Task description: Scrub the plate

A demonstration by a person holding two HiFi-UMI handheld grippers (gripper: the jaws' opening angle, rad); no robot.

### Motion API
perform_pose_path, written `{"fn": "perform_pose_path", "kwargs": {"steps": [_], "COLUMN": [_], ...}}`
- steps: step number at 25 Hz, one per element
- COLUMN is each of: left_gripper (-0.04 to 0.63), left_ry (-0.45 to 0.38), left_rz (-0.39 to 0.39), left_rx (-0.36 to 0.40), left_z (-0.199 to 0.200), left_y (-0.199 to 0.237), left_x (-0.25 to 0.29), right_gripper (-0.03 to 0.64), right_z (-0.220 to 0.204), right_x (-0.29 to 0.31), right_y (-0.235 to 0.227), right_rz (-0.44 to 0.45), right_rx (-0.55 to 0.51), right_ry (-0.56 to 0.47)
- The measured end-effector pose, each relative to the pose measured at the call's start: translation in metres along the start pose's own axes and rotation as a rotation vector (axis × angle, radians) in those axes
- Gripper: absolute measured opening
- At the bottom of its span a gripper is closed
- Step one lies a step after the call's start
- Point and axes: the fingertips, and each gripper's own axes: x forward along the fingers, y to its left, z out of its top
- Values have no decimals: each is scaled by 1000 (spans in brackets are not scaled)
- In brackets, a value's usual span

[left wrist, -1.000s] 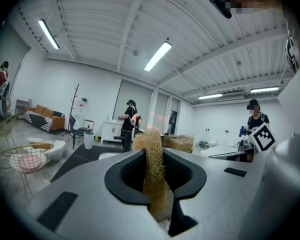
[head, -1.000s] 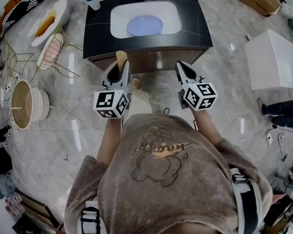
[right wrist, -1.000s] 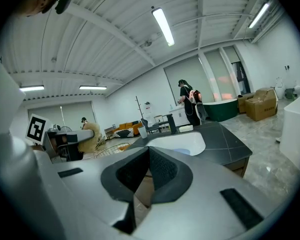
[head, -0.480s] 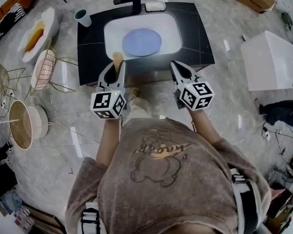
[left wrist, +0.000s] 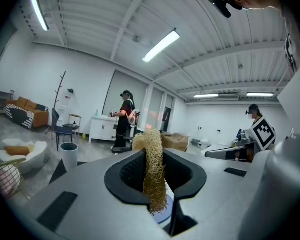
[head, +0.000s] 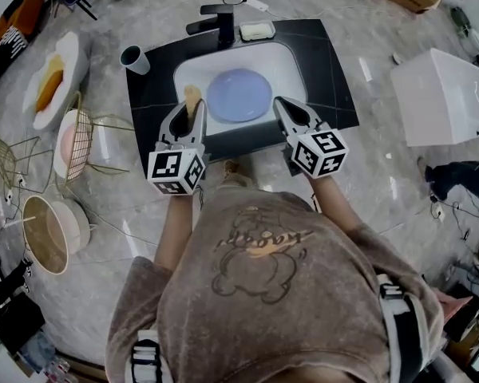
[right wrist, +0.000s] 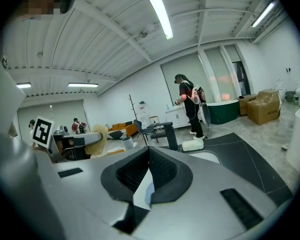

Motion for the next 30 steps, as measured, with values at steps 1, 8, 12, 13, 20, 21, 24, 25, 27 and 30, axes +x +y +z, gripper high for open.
{"fn": "perform_pose_path", "kwargs": {"steps": [1,8,12,13,20,21,24,25,27,30], "left_gripper": [78,78,78,78,78,78,78,78,78,78], "left_ry": [-1,14,20,19,6,5,3,2,1,7], "left_rz": [-9,-79,-107,-111,-99,-95,-94,-94,-92,-91], "left_rx": [2,14,20,21,12,9,10,11,10,9], "left_z": [3,17,22,24,32,32,32,32,29,27], "left_y": [4,21,22,22,24,24,22,21,19,17], "left_x": [6,41,53,56,68,70,78,81,85,92], "right_gripper": [0,0,0,0,0,0,0,2,28,78], "right_z": [3,16,24,25,39,40,44,44,41,35], "right_x": [6,32,36,37,49,51,56,57,60,66], "right_y": [-1,-18,-27,-30,-41,-44,-53,-58,-65,-73], "right_rz": [-8,-81,-101,-104,-90,-89,-94,-97,-96,-80], "right_rx": [1,39,42,42,11,3,-19,-22,-20,-15], "right_ry": [-2,-23,-29,-29,-15,-10,0,5,21,58]}}
